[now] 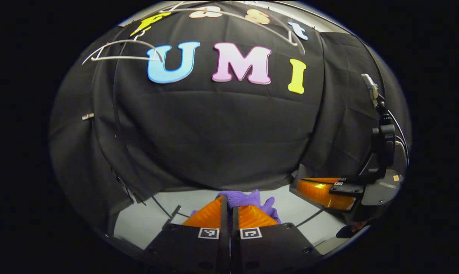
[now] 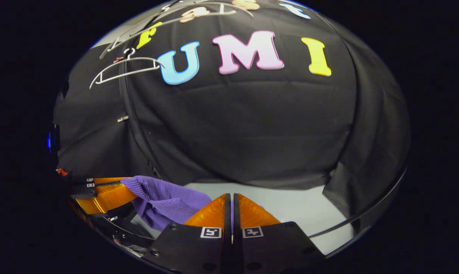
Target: Grasp the clothes on the hanger with both hands and then place them into the laundry hamper below.
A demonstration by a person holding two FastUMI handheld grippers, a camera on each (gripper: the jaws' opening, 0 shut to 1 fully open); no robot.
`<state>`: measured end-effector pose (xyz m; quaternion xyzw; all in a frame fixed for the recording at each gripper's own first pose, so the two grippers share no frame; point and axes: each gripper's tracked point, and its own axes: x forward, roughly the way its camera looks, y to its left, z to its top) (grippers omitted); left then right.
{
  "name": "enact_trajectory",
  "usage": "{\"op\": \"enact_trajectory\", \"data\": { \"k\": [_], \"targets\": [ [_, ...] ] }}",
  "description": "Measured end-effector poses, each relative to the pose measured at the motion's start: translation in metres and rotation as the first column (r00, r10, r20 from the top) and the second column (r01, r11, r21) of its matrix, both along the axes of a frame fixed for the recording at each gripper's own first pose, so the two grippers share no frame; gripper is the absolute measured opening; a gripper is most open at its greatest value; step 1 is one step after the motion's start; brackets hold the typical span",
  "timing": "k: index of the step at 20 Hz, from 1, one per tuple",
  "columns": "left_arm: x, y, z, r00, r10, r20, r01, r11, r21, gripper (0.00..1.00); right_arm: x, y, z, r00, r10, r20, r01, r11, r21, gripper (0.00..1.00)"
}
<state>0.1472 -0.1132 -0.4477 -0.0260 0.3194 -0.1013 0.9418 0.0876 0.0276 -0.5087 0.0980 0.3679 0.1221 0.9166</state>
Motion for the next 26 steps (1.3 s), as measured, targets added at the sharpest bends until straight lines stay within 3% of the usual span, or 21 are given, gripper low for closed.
{"op": "enact_trajectory", "data": {
  "k": [5, 9, 13, 15, 18, 19, 26],
  "targets": [
    [-0.013, -0.004, -0.093, 0.983, 0.031, -0.183, -0.033, 0.999, -0.009, 0.06, -0.014, 0.002, -0.069, 0.991, 0.023, -0.135, -0.025, 1.0, -0.016, 0.05],
    [-0.036, -0.004, -0.169, 0.913, 0.056, -0.404, -0.036, 0.998, 0.057, 0.1, -0.027, 0.004, -0.119, 0.967, 0.026, -0.253, -0.037, 0.999, -0.038, 0.05],
    [-0.04, -0.004, -0.183, 0.898, 0.059, -0.436, -0.045, 0.998, 0.043, 0.92, -0.042, -0.002, -0.146, 0.954, 0.022, -0.299, -0.045, 0.997, -0.07, 0.06],
    [-0.041, -0.006, -0.186, 0.894, 0.063, -0.443, -0.05, 0.998, 0.042, 0.95, -0.044, -0.003, -0.152, 0.945, 0.0, -0.327, -0.028, 0.996, -0.082, 0.04],
    [-0.042, -0.005, -0.186, 0.892, 0.069, -0.447, -0.057, 0.998, 0.039, 0.95, -0.053, -0.009, -0.156, 0.936, -0.03, -0.35, -0.008, 0.994, -0.106, 0.75],
    [-0.044, -0.003, -0.188, 0.891, 0.069, -0.448, -0.059, 0.998, 0.036, 0.95, -0.054, -0.01, -0.156, 0.935, -0.037, -0.354, -0.003, 0.994, -0.111, 0.8],
    [-0.044, 0.001, -0.161, 0.899, 0.059, -0.433, -0.058, 0.998, 0.015, 0.96, -0.055, -0.018, -0.139, 0.936, -0.086, -0.342, 0.031, 0.986, -0.163, 0.82]
  ]
}}
